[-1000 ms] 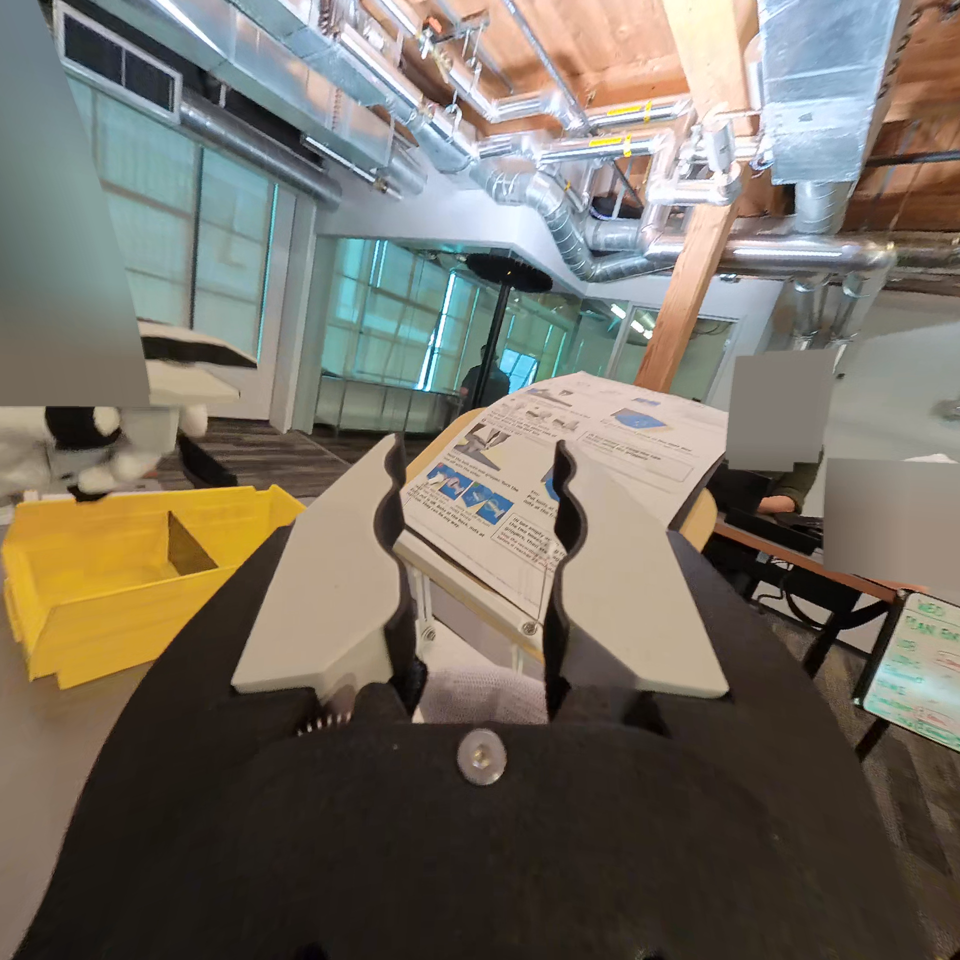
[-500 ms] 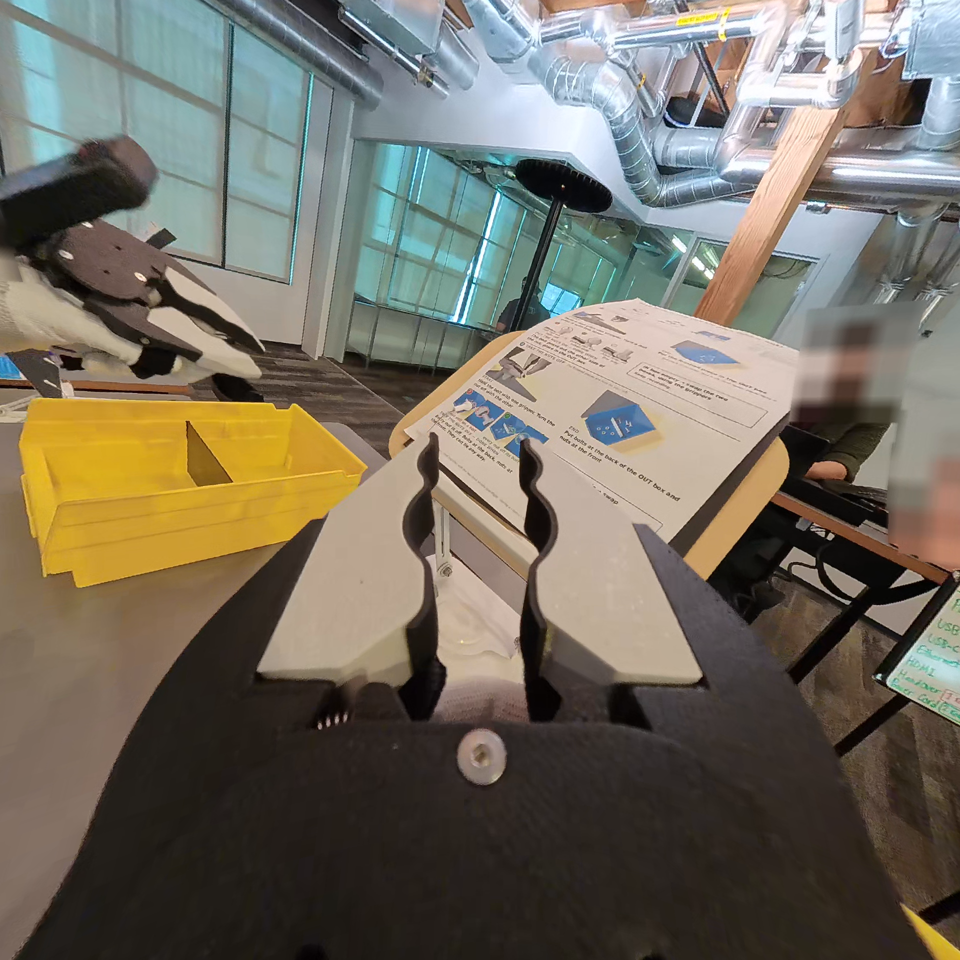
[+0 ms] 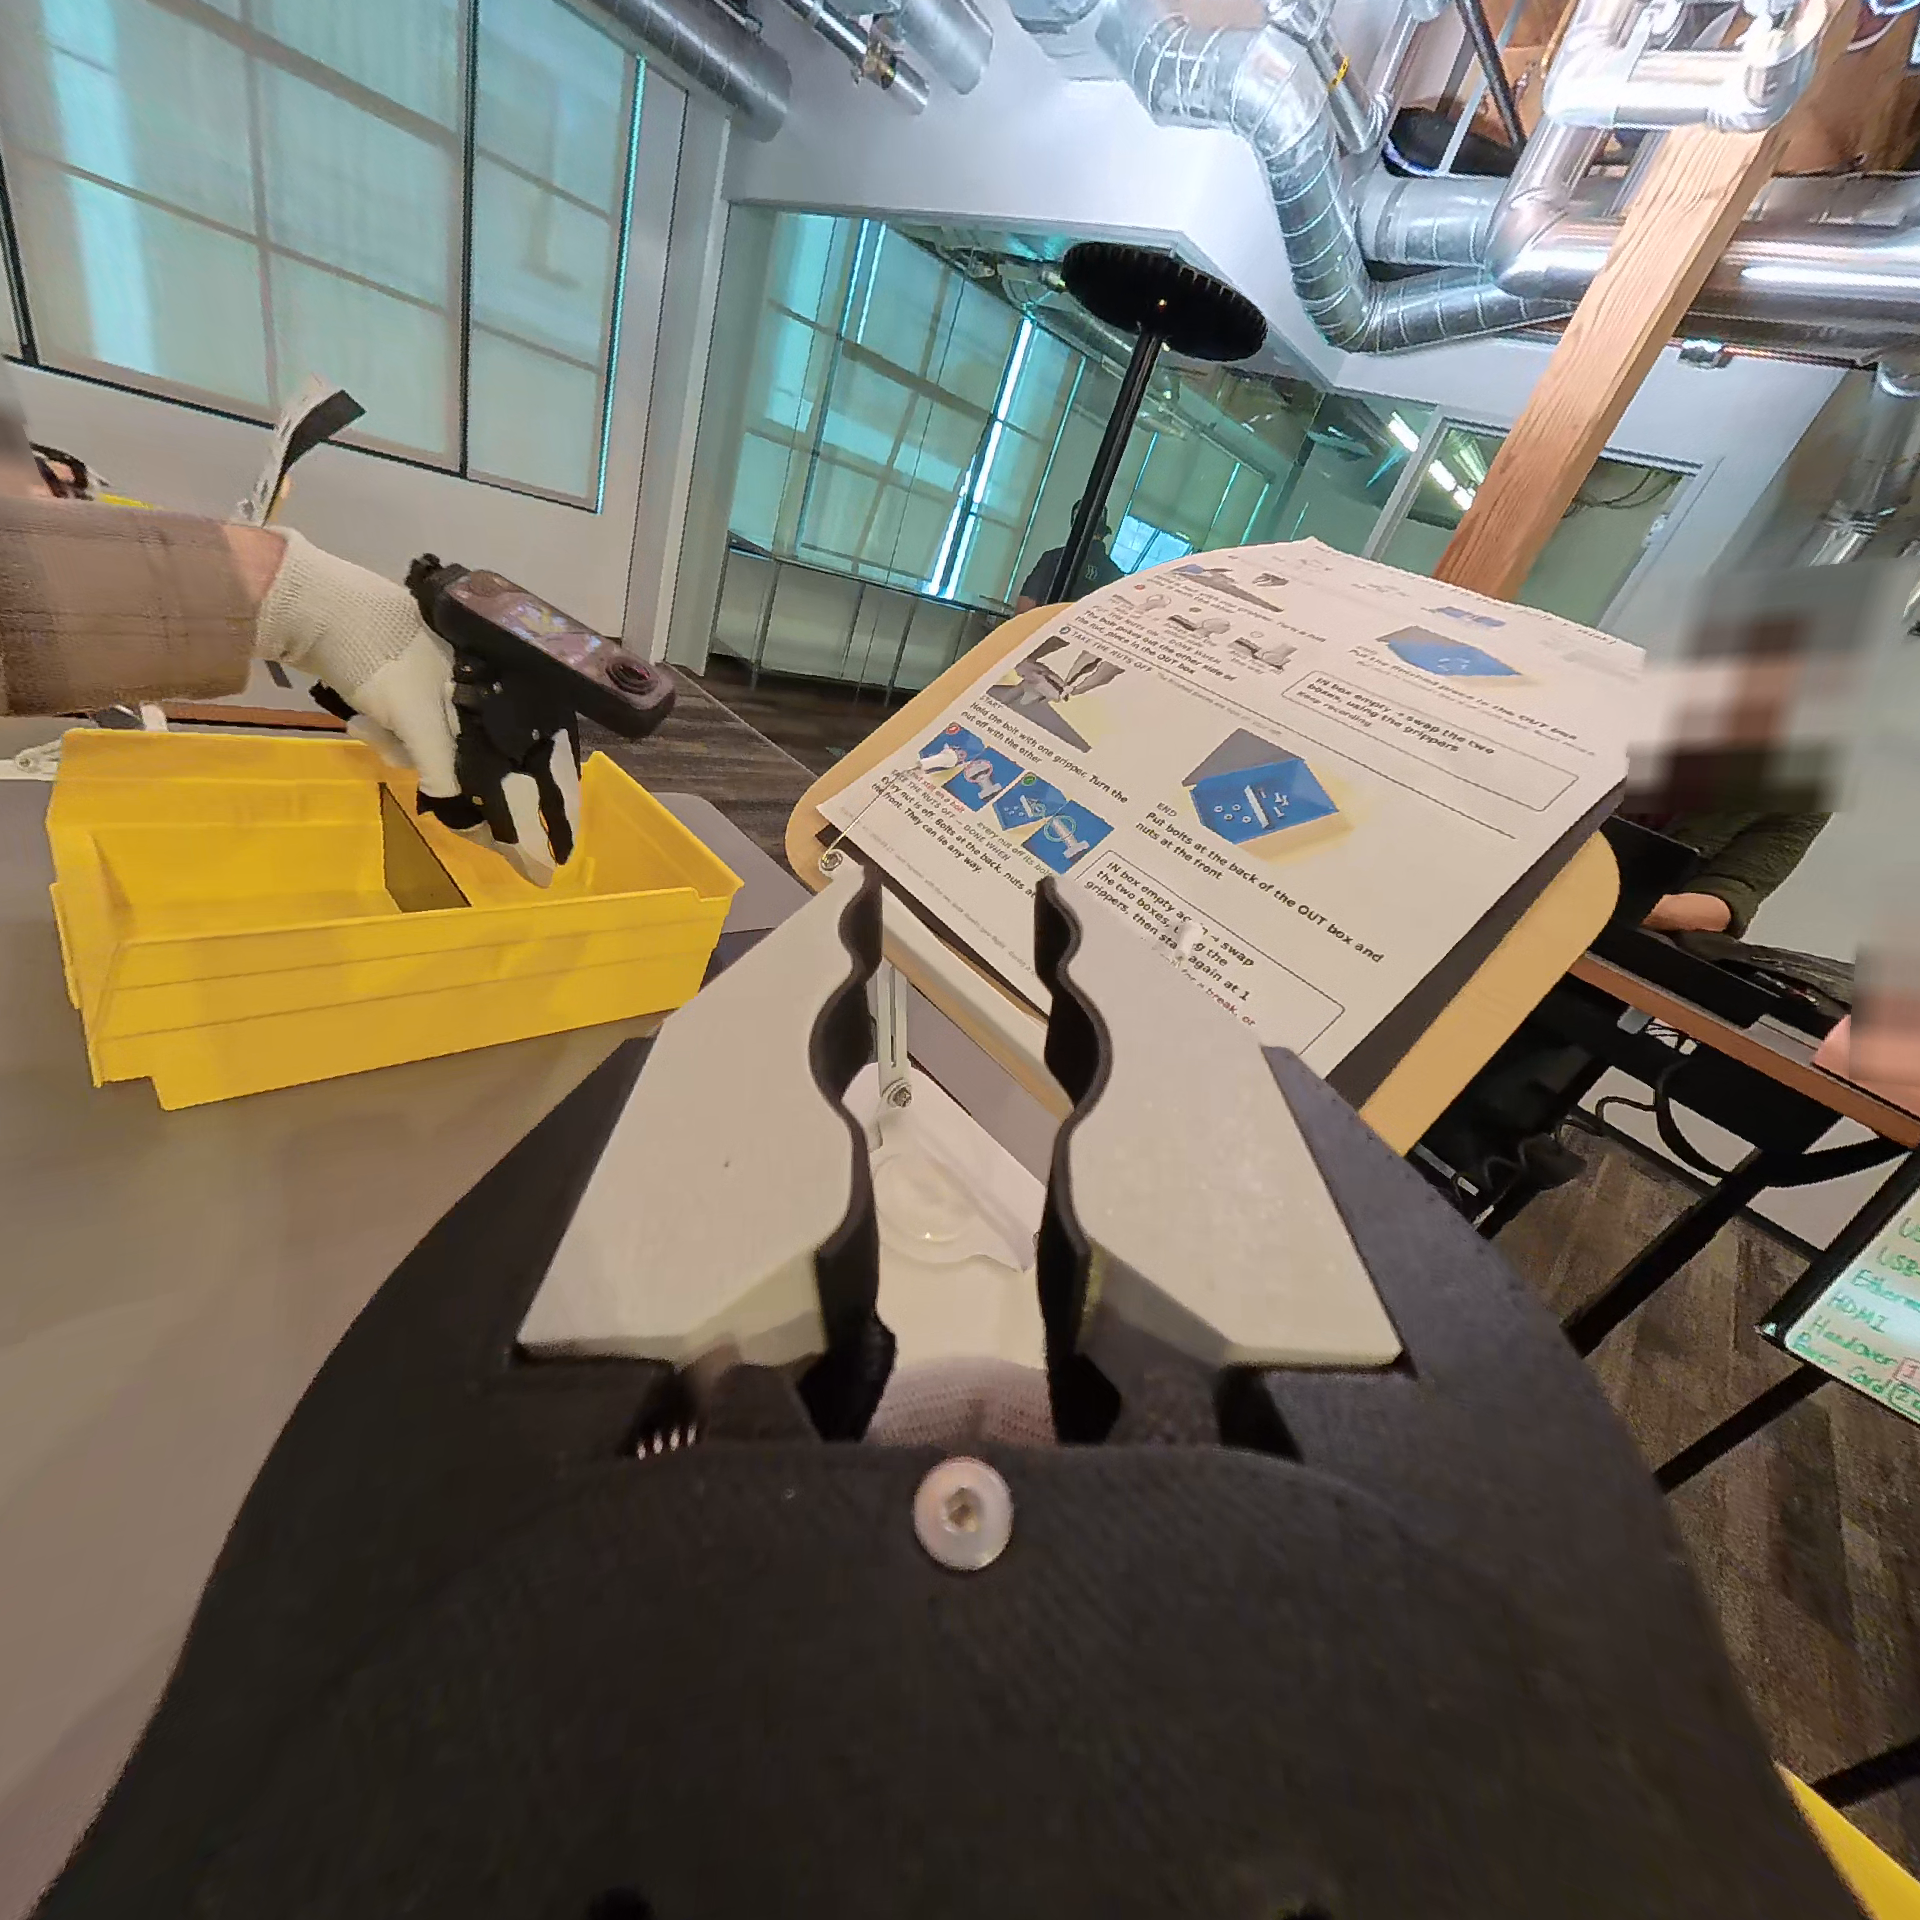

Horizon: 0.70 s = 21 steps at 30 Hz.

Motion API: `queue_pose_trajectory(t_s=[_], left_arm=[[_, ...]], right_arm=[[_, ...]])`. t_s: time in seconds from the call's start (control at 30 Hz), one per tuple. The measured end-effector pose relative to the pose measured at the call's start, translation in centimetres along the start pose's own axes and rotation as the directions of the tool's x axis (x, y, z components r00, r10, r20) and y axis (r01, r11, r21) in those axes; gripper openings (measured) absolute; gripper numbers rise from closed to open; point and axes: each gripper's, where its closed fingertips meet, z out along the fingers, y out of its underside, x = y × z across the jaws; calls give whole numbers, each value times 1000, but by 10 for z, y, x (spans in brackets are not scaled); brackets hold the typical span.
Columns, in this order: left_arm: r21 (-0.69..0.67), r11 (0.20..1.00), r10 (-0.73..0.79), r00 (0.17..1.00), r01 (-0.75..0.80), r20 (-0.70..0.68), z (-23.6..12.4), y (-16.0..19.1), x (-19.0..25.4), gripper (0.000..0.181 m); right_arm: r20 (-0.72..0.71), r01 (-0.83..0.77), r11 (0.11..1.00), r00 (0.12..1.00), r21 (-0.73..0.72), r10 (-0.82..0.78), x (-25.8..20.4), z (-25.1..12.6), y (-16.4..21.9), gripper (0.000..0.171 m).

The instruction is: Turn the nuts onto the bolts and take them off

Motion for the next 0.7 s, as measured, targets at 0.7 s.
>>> queue_pose_trajectory(t_s=[0.7], left_arm=[[-164,984,41,988,-65,-147,45,26,8,10]], right_arm=[[-13,-7,999,1000,-34,6,9,-1,15,27]])
